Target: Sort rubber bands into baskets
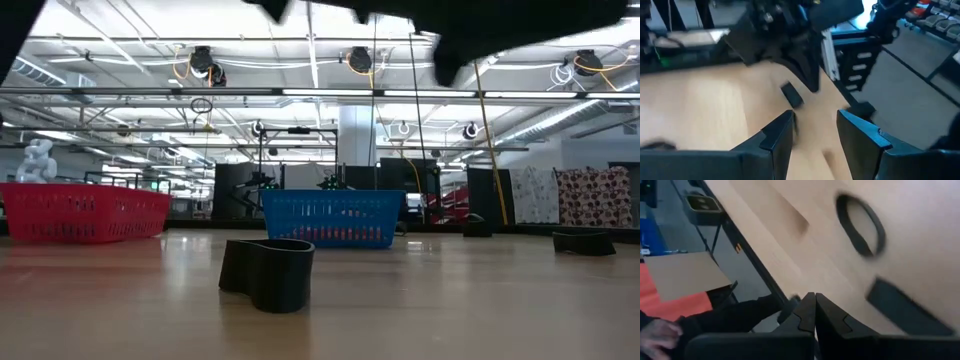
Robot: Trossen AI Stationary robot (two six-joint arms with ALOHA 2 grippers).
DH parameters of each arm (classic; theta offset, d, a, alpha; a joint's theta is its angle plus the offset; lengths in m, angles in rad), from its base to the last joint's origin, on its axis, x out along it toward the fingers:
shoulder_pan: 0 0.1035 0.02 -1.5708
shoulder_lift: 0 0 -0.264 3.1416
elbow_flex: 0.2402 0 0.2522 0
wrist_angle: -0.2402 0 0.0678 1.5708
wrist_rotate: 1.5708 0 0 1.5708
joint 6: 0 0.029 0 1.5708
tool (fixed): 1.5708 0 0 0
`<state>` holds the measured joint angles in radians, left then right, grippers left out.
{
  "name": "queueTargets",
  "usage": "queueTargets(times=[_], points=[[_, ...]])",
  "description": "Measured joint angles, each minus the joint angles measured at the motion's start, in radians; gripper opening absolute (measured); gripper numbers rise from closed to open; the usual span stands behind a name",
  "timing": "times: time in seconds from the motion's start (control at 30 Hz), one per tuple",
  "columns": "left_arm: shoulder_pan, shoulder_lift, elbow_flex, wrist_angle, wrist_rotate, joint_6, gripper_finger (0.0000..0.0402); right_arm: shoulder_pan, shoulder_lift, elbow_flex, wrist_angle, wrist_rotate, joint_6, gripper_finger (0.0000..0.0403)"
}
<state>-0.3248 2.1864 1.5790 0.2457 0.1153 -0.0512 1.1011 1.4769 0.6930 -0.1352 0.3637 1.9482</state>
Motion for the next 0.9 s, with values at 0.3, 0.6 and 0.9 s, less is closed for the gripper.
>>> queueTargets(times=[0.3,0.6,0.9], points=[[0.018,0.301,0.280,-0.029,0.006,0.035,0.0159,0.131,0.000,0.010,-0.048,0.005,0.212,0.0000],[0.014,0.417,0.370,-0.024,-0.003,0.041,0.0159,0.160,0.000,0.056,-0.086,0.002,0.236,0.0000],[0.009,0.449,0.371,-0.035,-0.023,0.032,0.0159,0.160,0.000,0.058,-0.104,0.001,0.239,0.0000]])
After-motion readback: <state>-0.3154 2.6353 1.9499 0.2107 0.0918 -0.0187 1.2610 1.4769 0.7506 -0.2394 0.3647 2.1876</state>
